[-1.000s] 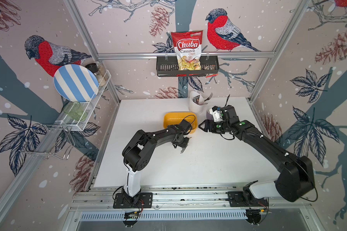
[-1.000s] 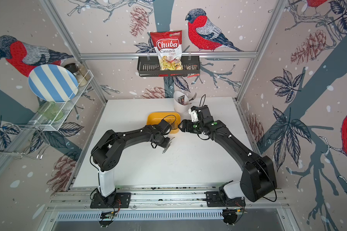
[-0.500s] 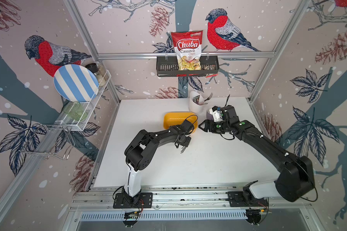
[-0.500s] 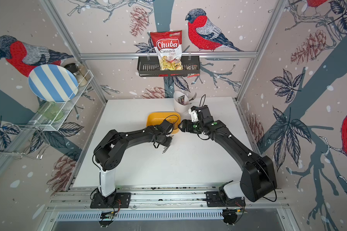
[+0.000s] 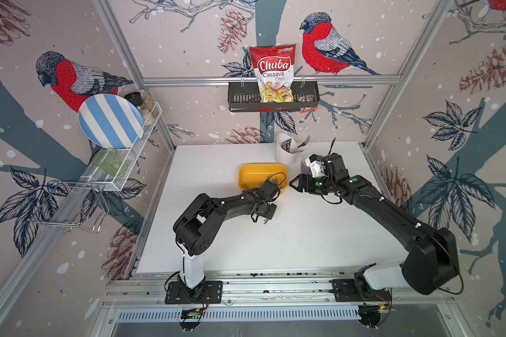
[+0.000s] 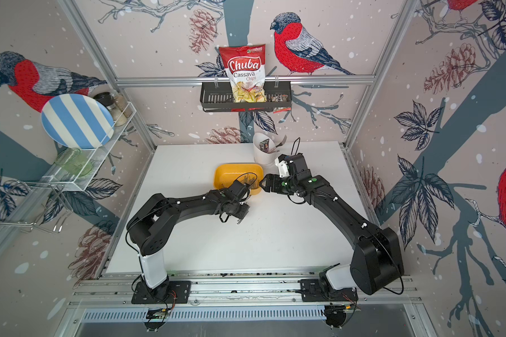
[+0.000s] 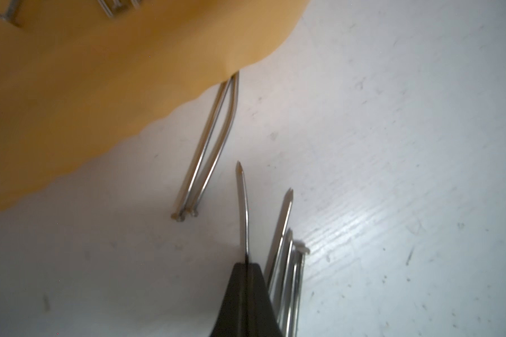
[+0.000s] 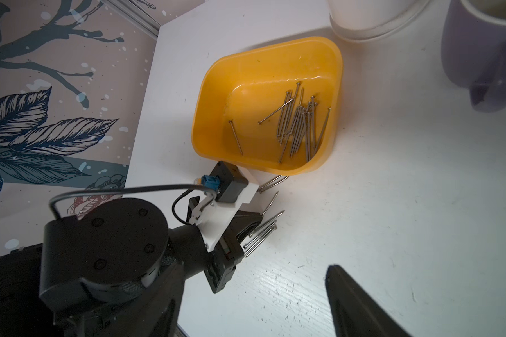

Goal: Put the nails on the desktop into the storage box
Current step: Adjust the nail at the center of the board.

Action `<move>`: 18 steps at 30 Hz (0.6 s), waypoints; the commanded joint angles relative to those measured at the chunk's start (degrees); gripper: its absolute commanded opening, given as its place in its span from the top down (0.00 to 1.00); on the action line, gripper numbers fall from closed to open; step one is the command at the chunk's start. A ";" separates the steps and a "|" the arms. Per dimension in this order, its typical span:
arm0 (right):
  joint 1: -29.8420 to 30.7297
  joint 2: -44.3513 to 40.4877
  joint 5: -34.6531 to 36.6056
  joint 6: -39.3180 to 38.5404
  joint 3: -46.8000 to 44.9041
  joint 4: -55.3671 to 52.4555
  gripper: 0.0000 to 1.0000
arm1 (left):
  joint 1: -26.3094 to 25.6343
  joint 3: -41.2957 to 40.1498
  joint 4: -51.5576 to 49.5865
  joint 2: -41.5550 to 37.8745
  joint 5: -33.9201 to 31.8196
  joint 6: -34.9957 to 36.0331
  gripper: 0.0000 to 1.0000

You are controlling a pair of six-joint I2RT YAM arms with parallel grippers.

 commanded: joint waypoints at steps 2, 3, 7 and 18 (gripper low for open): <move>0.70 0.79 -0.96 1.15 0.20 2.69 0.20 | -0.30 -4.14 -14.49 -2.28 2.86 0.08 1.00; 0.93 0.97 -0.97 1.20 0.20 2.93 0.20 | -0.35 -4.96 -14.59 -3.39 2.83 -0.10 1.00; 1.55 1.48 -1.08 1.39 0.27 3.59 0.20 | -0.30 -6.53 -14.72 -6.91 2.56 -1.49 1.00; 3.13 2.37 -1.05 1.61 0.72 4.13 0.20 | 2.78 -8.09 -11.99 -18.63 4.84 -8.71 1.00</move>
